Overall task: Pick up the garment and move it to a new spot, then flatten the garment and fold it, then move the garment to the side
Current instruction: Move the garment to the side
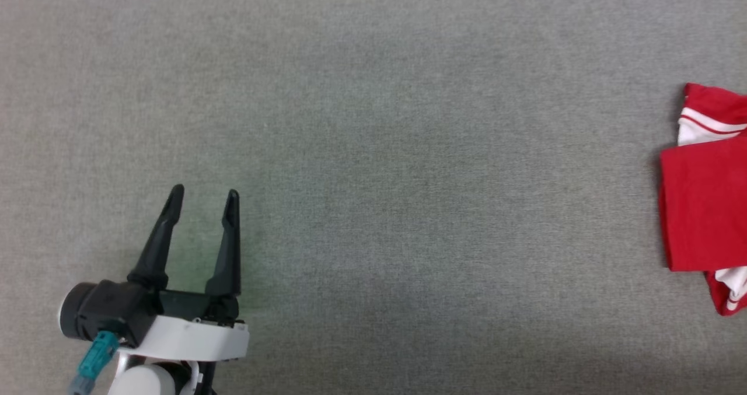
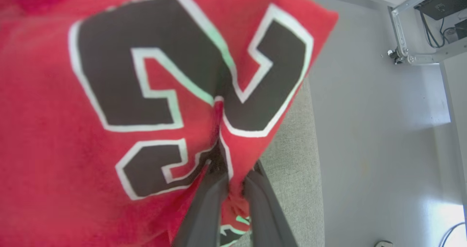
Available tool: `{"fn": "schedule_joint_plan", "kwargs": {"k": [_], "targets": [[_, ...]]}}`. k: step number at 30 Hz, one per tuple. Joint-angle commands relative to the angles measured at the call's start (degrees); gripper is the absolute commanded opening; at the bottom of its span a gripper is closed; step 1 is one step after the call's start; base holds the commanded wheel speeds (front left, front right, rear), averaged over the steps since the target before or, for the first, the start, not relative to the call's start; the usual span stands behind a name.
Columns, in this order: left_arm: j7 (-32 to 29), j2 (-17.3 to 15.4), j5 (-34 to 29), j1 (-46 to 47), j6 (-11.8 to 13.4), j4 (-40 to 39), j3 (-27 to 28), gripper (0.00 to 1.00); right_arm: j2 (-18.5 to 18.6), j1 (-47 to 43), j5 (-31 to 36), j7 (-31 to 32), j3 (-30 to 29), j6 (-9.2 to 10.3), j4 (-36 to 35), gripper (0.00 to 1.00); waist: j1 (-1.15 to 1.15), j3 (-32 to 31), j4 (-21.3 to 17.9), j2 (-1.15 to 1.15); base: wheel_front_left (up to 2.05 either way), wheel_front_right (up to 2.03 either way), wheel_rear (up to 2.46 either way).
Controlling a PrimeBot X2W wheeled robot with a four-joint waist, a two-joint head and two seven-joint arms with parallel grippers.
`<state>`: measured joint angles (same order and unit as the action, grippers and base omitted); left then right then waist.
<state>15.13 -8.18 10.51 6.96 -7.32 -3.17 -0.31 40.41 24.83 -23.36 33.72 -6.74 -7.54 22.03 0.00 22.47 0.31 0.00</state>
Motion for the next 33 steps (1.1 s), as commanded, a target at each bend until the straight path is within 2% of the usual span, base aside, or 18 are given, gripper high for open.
{"fn": "schedule_joint_plan", "kwargs": {"k": [1, 8, 9, 10, 11, 12, 18, 24, 30, 33], "targets": [[0.0, -0.2, -0.1, 0.4, -0.2, -0.1, 0.1, 1.0, -0.2, 0.8, 0.6, -0.5, 0.0, 0.1, 0.5, 0.0, 0.0, 0.5, 0.4, 0.0, 0.0, 0.0, 0.0], [0.0, -0.6, -0.9, 0.0, -0.2, -0.6, 0.3, 1.0, -1.7, 3.6, 2.8, -4.7, 0.8, 0.1, 6.9, 0.0, 0.0, 0.7, 0.1, 0.0, 0.0, 0.0, 0.0], [0.0, -0.6, -1.1, 0.1, -0.2, -0.6, 0.3, 1.0, -1.8, 4.0, 3.0, -5.4, 0.9, 0.1, 7.4, 0.06, 0.0, 0.6, 0.0, 0.0, 0.0, 0.0, 0.0], [0.0, -0.5, -1.1, 0.1, -0.2, -0.6, 0.4, 1.0, -1.9, 4.3, 3.2, -6.1, 0.7, 0.1, 8.0, 0.38, 0.0, 0.4, -0.1, 0.0, 0.0, 0.0, 0.0], [0.0, -0.5, -1.4, 0.1, -0.2, -0.4, 0.4, 1.0, -2.0, 4.6, 3.4, -6.6, 0.7, 0.11, 8.5, 0.83, 0.0, 0.2, -0.2, 0.0, 0.0, 0.0, 0.0], [0.0, -0.5, -1.6, 0.1, -0.2, -0.3, 0.5, 1.0, -2.0, 4.7, 3.5, -7.1, 0.8, 0.11, 8.9, 1.0, 0.0, 0.0, -0.3, 0.0, 0.0, 0.0, 0.0], [0.0, 0.1, -2.0, -0.2, -0.1, 1.2, 0.6, 1.0, -2.2, 4.9, 2.1, -8.8, 1.6, 0.1, 9.5, 1.0, 0.0, -2.1, -1.0, 0.0, 0.0, 0.0, 0.0], [0.0, 0.5, -1.3, -0.9, -0.1, 3.5, 1.2, 1.0, -4.0, 3.2, -0.5, -11.3, 4.5, 0.1, 5.7, 1.0, 0.0, -6.6, -1.7, 0.0, 0.0, 0.0, 0.0], [0.0, 0.5, -0.5, -2.9, -0.1, 6.5, 2.8, 1.0, -7.7, -1.1, -3.5, -14.5, 9.6, 0.1, -0.8, 1.0, 0.0, -12.2, -2.2, 0.0, 0.0, 0.0, 0.0], [0.0, 0.2, 0.1, -4.1, -0.1, 8.5, 3.3, 1.0, -10.9, -3.6, -3.8, -16.8, 11.6, 0.1, -3.7, 1.0, 0.0, -14.4, -2.3, 0.0, 0.0, 0.0, 0.0]]}}
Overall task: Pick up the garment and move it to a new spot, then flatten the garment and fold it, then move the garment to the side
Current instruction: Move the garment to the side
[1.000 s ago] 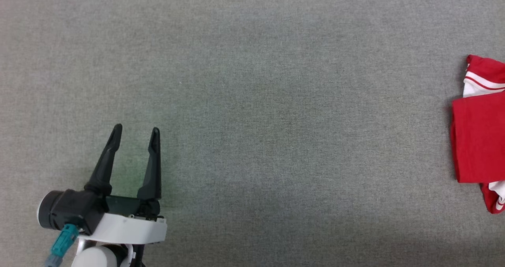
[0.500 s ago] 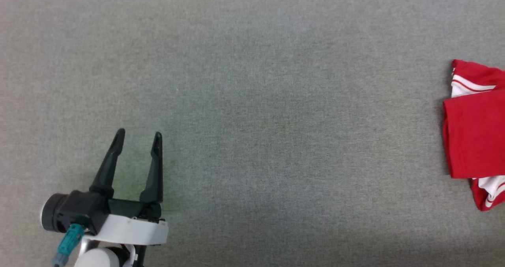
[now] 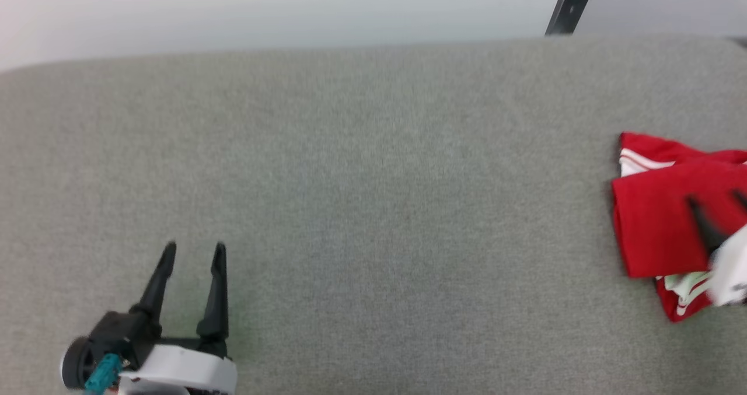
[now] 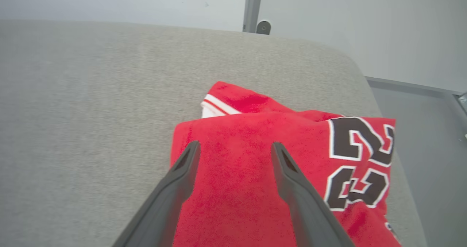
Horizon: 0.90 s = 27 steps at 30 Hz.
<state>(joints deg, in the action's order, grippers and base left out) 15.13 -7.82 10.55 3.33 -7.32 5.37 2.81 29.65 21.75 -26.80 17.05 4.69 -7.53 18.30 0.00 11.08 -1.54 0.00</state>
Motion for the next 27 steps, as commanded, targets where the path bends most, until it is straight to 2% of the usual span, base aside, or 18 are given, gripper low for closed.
{"fn": "schedule_joint_plan", "kwargs": {"k": [1, 6, 13, 19, 27], "targets": [[0.0, -0.2, 0.3, -0.6, -0.2, 0.7, 0.1, 1.0, -1.2, -1.3, -0.2, -0.9, 0.7, 0.09, -0.7, 1.0, 0.0, -3.7, -0.4, 0.0, 0.0, 0.0, 0.0], [0.0, -0.6, 1.7, -1.1, -0.2, 4.6, 0.1, 1.0, -6.8, -4.2, 0.3, -5.7, 2.5, 0.09, -3.5, 1.0, 0.0, -6.5, -0.1, 0.0, 0.0, 0.0, 0.0], [0.0, -0.7, 2.7, -1.2, -0.2, 8.4, 0.1, 1.0, -13.0, -8.5, 2.8, -10.7, 1.4, 0.09, -4.6, 1.0, 0.0, -9.7, 0.3, 0.0, 0.0, 0.0, 0.0], [0.0, -0.1, 2.7, -4.2, 0.2, 7.3, -0.4, 1.0, -15.2, -14.0, 4.1, -11.3, 0.1, 0.09, -8.4, 1.0, 0.0, -11.5, 0.5, 0.0, 0.0, 0.0, 0.0], [0.0, 0.9, 1.9, -10.6, 1.4, 2.5, -0.8, 1.0, -17.4, -23.1, 5.2, -9.0, -4.3, 0.09, -17.5, 1.0, 0.0, -12.4, 1.4, 0.0, 0.0, 0.0, 0.0]]}}
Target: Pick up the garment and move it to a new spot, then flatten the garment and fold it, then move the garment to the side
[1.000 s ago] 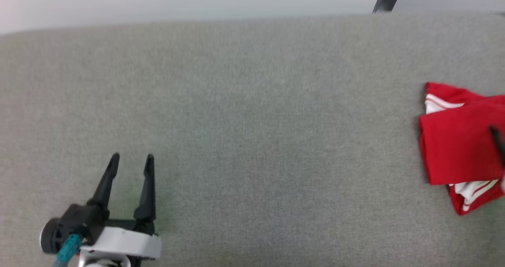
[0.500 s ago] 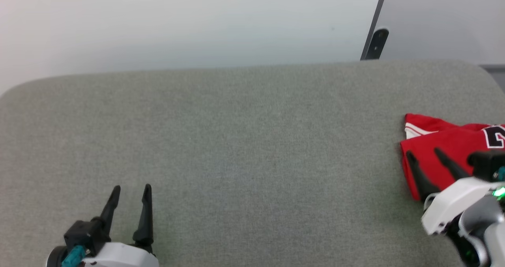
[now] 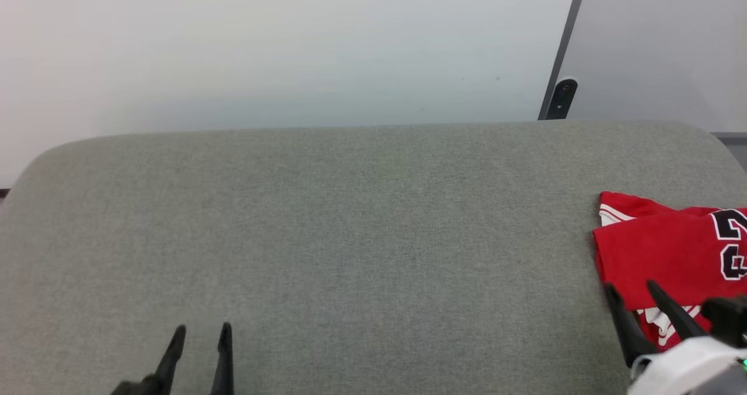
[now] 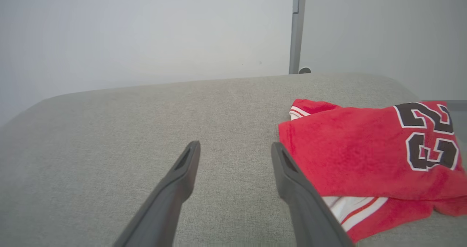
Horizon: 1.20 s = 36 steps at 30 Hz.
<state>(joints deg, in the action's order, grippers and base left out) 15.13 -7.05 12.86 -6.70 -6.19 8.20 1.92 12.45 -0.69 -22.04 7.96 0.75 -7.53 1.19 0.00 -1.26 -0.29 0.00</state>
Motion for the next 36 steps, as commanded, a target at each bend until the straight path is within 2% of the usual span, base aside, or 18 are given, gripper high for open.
{"fn": "schedule_joint_plan", "kwargs": {"k": [1, 11, 25, 34, 35, 36], "targets": [[0.0, 0.2, -0.4, -1.4, 0.5, -1.1, 0.2, 1.0, -0.5, -1.7, 0.5, 0.6, -1.0, 0.09, -1.5, 1.0, 0.0, 0.0, 0.3, 0.0, 0.0, 0.0, 0.0], [-1.2, -0.1, -0.1, -4.7, 1.6, -5.7, 0.0, 1.0, -2.4, -6.2, 2.1, 4.1, -3.2, 0.09, -7.8, 1.0, 0.0, 0.3, 0.5, 0.0, 0.0, 0.0, 0.0], [-2.0, -1.0, 0.2, -4.4, 1.8, -6.6, -0.6, 1.0, -3.0, -6.2, 2.3, 5.2, -3.5, 0.09, -9.2, 1.0, 0.0, 0.4, 0.9, 0.0, 0.0, 0.0, 0.0], [-1.8, -1.2, 0.2, -4.7, 2.9, -7.3, -0.4, 1.0, -2.4, -5.5, 1.6, 4.6, -3.1, 0.09, -8.4, 1.0, 0.0, 0.6, 0.6, 0.0, 0.0, 0.0, 0.0], [-2.0, -1.1, 0.3, -4.3, 2.6, -7.0, -0.6, 0.0, -2.6, -5.8, 1.7, 4.9, -3.1, 0.0, -8.3, 0.0, 0.0, 0.6, 0.6, 0.0, 0.0, 0.0, 0.0], [-2.1, -0.9, 0.3, -4.3, 2.6, -6.5, -0.6, 0.0, -2.8, -5.8, 1.7, 4.9, -3.1, 0.0, -7.7, 0.0, 0.0, 0.6, 0.6, 0.0, 0.0, 0.0, 0.0]]}}
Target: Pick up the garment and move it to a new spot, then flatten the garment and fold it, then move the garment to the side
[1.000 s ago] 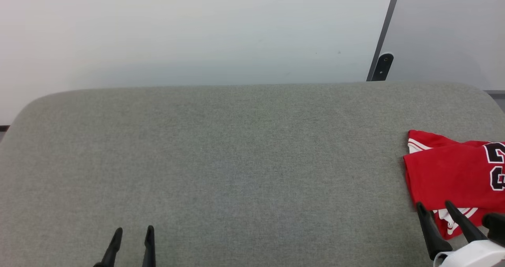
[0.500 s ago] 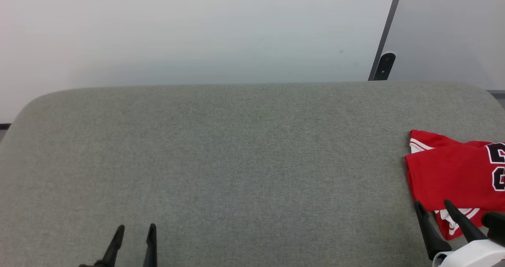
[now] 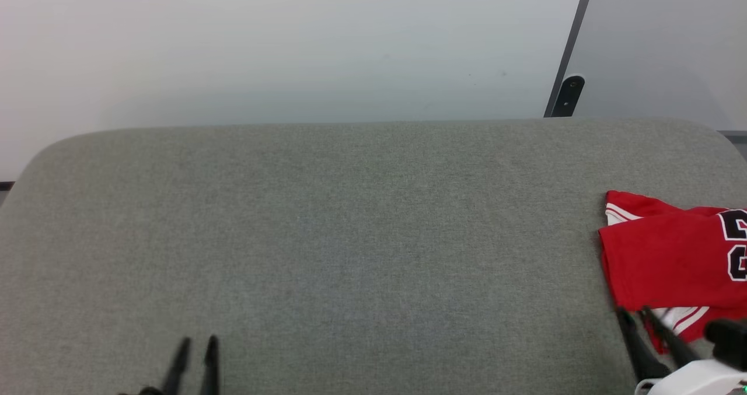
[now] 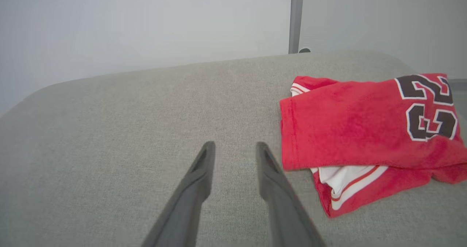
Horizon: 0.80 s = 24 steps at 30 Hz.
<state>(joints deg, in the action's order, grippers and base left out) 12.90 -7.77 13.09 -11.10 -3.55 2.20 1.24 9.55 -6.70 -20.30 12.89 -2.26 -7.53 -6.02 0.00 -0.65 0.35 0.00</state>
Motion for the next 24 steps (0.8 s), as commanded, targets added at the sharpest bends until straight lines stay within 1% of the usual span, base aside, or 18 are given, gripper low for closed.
{"fn": "schedule_joint_plan", "kwargs": {"k": [1, 3, 13, 24], "targets": [[-0.1, 0.0, 0.1, 0.1, 0.0, 0.1, 0.0, 0.0, 0.0, 0.0, -0.2, 0.0, 0.0, 0.0, 0.1, 0.0, 0.0, 0.0, 0.0, 0.0, 0.0, 0.0, 0.0], [-0.3, 0.4, 0.6, 0.1, 0.0, 1.2, -0.1, 0.0, -0.4, -0.1, -0.7, 0.0, 0.1, 0.0, 1.3, 0.0, 0.0, 0.0, 0.0, 0.0, 0.0, 0.0, 0.0], [-3.0, 1.0, 11.3, 2.6, -0.6, 2.7, 0.8, 0.0, -1.2, 1.8, -10.4, -0.8, -0.6, 0.01, 3.8, 0.0, 0.0, 0.1, 0.0, 0.0, 0.0, 0.0, 0.0], [-5.5, 1.6, 21.7, 4.8, -1.1, 4.0, 1.4, 0.0, -2.1, 3.6, -19.8, -1.7, -1.1, 0.01, 6.2, 0.0, 0.0, 0.1, -0.1, 0.0, 0.0, 0.0, 0.0]]}}
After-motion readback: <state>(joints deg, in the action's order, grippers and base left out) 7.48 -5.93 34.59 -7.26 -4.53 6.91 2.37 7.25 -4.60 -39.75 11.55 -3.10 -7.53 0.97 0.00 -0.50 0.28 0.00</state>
